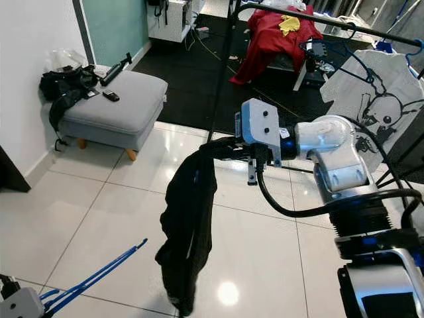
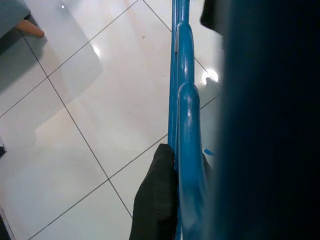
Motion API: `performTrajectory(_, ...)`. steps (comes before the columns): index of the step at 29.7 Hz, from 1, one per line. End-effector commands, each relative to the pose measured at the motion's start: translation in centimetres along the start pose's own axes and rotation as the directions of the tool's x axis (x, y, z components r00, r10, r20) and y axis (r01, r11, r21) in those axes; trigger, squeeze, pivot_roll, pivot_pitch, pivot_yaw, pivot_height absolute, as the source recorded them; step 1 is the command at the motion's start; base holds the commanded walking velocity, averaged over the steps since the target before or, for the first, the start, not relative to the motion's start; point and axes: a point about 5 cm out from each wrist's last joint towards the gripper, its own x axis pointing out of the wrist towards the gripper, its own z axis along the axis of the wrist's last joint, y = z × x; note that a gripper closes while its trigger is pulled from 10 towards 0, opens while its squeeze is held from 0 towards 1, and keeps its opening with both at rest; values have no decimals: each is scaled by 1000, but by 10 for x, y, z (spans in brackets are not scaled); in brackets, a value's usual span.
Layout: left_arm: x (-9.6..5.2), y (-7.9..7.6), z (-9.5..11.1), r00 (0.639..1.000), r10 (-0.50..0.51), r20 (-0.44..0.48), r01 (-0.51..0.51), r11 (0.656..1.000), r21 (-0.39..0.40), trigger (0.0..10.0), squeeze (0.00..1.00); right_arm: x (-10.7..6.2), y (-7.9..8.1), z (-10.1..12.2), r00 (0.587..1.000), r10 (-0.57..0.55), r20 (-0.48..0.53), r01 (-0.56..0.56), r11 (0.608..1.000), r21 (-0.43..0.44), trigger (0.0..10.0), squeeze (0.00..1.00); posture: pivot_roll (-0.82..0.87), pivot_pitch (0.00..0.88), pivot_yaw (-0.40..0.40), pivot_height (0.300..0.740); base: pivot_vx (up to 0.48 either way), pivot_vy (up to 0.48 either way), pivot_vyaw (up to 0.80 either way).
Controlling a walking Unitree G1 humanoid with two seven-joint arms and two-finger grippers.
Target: Hang hanger
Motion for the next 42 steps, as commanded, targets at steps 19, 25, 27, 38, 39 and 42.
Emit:
performTrajectory(19,20,-29,41,964,-119,240,178,953,-244,10000,0,-1,-1,7,1000,6,27,-6,1000,-15,10000,0,-50,122,-21,740,0,0,0)
performTrajectory(25,20,-35,31,969,-153,194,193,959,-206,10000,0,-2,-3,7,1000,-2,23,2,1000,-21,10000,0,-52,121,-21,740,0,0,0)
performTrajectory(27,18,-35,28,970,-158,185,195,959,-206,10000,0,-2,-3,8,1000,-3,22,3,1000,-21,10000,0,-51,122,-22,740,0,0,0)
performTrajectory(38,15,-41,22,968,-188,169,223,949,-222,10000,0,-2,-5,9,1000,-7,25,8,1000,-26,10000,0,-50,126,-27,740,0,0,0)
performTrajectory(39,15,-41,22,968,-188,169,223,949,-222,10000,0,-2,-5,9,1000,-7,25,8,1000,-26,10000,0,-50,126,-27,740,0,0,0)
performTrajectory(42,24,-47,37,961,-157,229,219,937,-273,10000,0,-1,-6,10,1000,-6,31,7,1000,-27,10000,0,-50,127,-28,740,0,0,0)
